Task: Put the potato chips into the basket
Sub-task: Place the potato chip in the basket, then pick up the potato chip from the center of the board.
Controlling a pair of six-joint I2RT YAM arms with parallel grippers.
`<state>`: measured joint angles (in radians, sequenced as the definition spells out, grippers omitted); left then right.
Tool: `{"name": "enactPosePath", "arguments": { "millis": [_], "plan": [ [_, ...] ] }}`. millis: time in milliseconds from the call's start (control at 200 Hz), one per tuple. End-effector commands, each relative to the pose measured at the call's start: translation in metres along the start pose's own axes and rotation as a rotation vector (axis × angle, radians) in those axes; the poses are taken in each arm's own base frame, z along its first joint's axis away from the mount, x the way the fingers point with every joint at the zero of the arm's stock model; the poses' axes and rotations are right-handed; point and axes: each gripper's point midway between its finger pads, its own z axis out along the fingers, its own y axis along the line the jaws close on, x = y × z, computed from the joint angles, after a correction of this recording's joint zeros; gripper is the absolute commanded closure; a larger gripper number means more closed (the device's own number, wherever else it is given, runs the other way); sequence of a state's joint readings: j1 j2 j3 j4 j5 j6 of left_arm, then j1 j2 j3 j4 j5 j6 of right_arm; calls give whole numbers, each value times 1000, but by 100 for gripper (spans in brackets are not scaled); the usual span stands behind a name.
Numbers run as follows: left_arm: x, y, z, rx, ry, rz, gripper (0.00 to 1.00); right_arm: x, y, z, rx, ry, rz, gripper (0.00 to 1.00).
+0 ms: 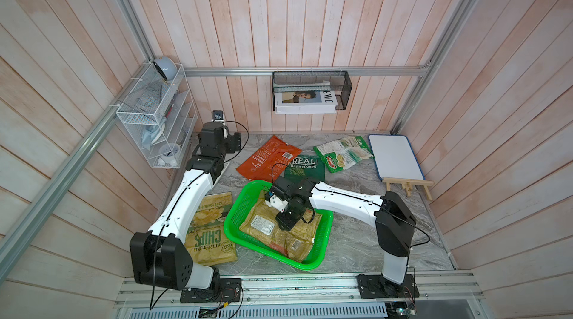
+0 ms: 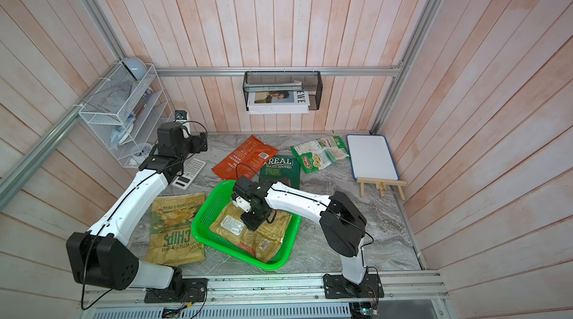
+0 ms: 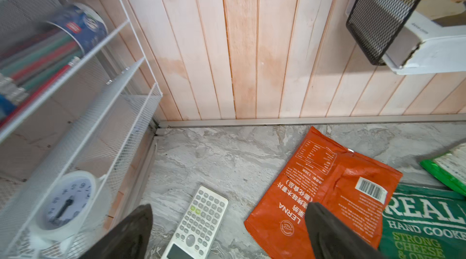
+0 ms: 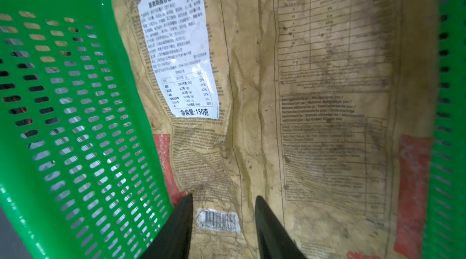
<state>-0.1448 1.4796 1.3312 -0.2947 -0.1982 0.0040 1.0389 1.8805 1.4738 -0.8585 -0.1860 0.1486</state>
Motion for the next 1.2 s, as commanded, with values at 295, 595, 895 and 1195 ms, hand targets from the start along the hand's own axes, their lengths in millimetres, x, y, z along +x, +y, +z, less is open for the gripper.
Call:
{"name": "enactPosePath", "arguments": {
  "millis": [295, 595, 895, 1195],
  "plan": [
    [49, -78, 73, 276, 397, -158, 9, -3, -38, -74, 41, -360, 112, 56],
    [75, -122, 127, 295, 518, -115, 9, 22, -81, -121, 247, -615, 210, 55],
    [118, -163, 158, 354, 631, -97, 13, 38, -92, -149, 289, -723, 243, 51],
    [152, -191, 168, 368, 680, 83, 12, 28, -89, -138, 261, -691, 233, 51]
  ]
}}
